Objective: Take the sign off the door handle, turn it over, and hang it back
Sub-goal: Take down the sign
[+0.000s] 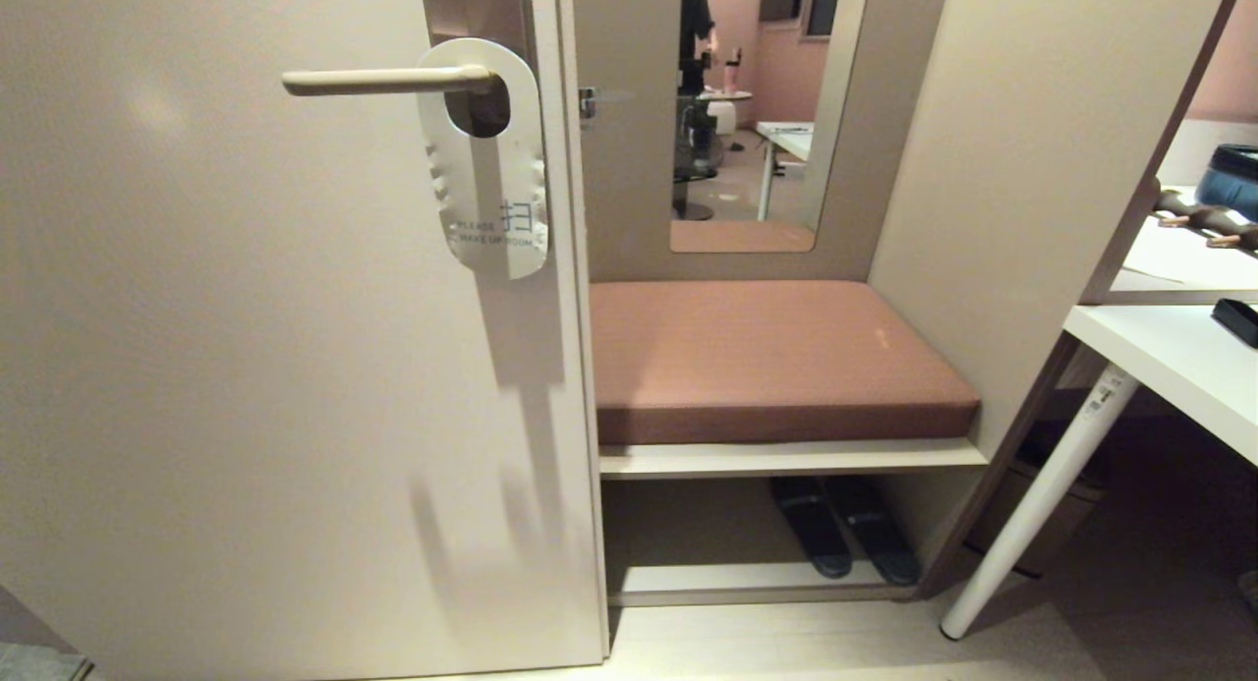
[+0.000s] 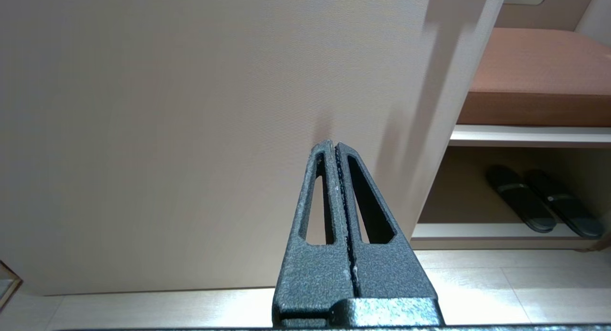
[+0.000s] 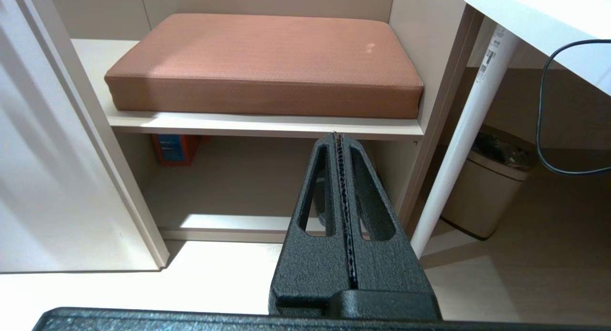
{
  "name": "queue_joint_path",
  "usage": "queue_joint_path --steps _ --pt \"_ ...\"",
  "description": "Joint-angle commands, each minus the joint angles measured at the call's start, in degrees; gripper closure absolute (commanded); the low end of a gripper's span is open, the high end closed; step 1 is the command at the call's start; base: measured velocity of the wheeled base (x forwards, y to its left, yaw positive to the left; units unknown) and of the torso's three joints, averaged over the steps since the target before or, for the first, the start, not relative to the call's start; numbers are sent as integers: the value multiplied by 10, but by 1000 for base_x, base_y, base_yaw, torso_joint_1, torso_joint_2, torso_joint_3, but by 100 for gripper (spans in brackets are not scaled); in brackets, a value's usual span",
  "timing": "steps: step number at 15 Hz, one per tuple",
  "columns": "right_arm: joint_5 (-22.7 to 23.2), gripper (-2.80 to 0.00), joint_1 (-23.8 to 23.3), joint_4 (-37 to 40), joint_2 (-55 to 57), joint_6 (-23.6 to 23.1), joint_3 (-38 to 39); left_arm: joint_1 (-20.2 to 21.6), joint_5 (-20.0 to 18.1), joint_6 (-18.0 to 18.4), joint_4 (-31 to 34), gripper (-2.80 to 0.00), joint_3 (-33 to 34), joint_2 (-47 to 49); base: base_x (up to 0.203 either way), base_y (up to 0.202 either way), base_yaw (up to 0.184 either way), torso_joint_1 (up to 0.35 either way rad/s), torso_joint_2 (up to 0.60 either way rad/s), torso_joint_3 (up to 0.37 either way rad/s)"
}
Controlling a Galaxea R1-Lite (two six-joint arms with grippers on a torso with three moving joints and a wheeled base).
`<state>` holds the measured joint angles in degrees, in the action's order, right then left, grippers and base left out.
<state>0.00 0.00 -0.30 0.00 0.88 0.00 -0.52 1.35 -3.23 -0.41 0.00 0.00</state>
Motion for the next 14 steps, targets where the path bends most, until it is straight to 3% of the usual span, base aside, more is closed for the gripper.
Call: queue_joint_path --steps 1,14 --pt "0 0 0 0 0 0 0 0 0 0 0 0 0 0 0 0 0 0 0 0" --pt "1 0 0 0 0 -4 0 0 1 0 0 0 0 0 0 0 0 0 0 0"
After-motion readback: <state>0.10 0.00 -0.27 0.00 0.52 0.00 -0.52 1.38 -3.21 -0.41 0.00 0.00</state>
